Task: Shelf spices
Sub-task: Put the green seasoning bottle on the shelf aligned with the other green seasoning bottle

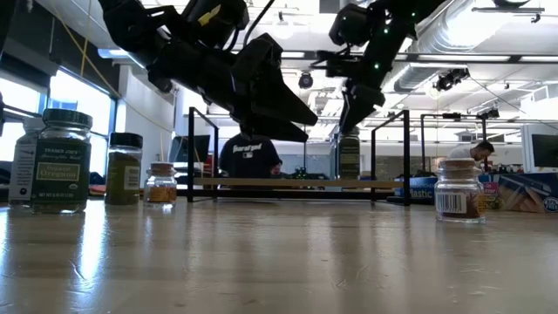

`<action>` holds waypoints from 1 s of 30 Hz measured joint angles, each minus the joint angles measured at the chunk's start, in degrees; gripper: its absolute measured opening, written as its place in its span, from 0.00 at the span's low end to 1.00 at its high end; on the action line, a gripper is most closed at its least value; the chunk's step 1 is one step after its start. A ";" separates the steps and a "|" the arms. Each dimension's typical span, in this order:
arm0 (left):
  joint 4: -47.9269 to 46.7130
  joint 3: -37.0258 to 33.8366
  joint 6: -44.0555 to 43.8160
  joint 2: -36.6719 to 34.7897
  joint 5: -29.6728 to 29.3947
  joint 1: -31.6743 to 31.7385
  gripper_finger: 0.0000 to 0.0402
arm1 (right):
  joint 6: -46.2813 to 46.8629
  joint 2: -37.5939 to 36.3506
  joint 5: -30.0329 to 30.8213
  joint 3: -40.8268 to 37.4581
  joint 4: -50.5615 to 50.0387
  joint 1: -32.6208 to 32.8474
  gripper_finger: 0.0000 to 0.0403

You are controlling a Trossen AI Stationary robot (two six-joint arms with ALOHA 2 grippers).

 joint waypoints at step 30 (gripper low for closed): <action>0.08 -0.03 0.50 0.00 0.01 -0.04 0.71 | 18.59 -6.06 -9.21 -17.86 14.54 3.04 0.20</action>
